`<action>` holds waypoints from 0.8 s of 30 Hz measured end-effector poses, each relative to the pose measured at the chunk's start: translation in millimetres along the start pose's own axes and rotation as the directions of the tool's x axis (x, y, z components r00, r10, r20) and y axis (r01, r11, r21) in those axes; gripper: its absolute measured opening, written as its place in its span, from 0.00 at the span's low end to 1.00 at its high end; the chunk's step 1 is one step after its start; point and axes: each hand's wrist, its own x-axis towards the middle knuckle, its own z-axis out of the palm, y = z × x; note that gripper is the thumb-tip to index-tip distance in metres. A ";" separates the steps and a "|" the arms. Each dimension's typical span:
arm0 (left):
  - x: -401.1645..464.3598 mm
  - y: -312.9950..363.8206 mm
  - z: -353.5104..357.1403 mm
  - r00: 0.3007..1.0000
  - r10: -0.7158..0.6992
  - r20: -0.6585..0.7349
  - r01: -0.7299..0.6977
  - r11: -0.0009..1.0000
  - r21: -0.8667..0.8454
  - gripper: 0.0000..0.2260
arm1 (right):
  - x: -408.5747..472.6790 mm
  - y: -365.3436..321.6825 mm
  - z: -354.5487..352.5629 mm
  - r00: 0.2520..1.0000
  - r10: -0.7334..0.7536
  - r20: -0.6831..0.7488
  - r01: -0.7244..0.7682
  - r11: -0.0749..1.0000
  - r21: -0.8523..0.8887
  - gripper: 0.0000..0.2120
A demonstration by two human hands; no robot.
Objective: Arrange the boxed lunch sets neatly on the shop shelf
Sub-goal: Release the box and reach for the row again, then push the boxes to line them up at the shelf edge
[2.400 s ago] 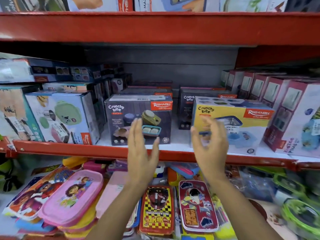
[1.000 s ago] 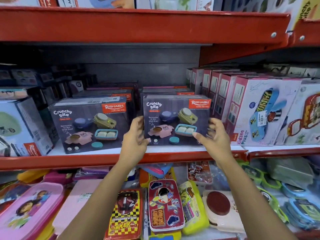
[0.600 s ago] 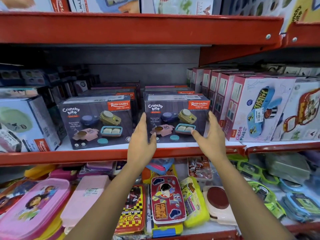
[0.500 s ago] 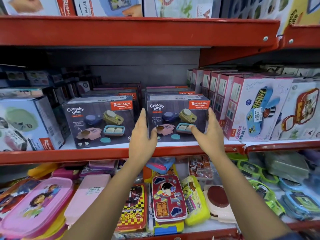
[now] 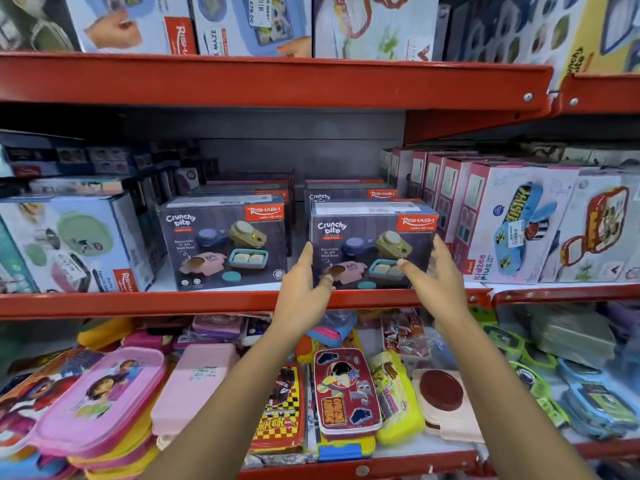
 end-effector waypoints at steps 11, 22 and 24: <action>-12.6 -15.3 -55.1 0.945 0.056 -0.323 -0.032 0.997 0.077 0.29 | -61.0 -50.0 68.8 0.913 -0.389 -0.127 0.381 0.921 -0.080 0.29; 22.5 -67.4 -141.0 0.888 -0.208 -0.410 0.200 0.978 -0.062 0.39 | -52.7 -92.7 167.0 0.936 -0.012 0.353 0.005 1.000 0.022 0.36; 27.7 -78.2 -149.7 0.901 -0.231 -0.368 0.220 0.973 -0.072 0.40 | -50.8 -95.1 171.6 0.925 0.061 0.374 -0.066 0.998 0.000 0.35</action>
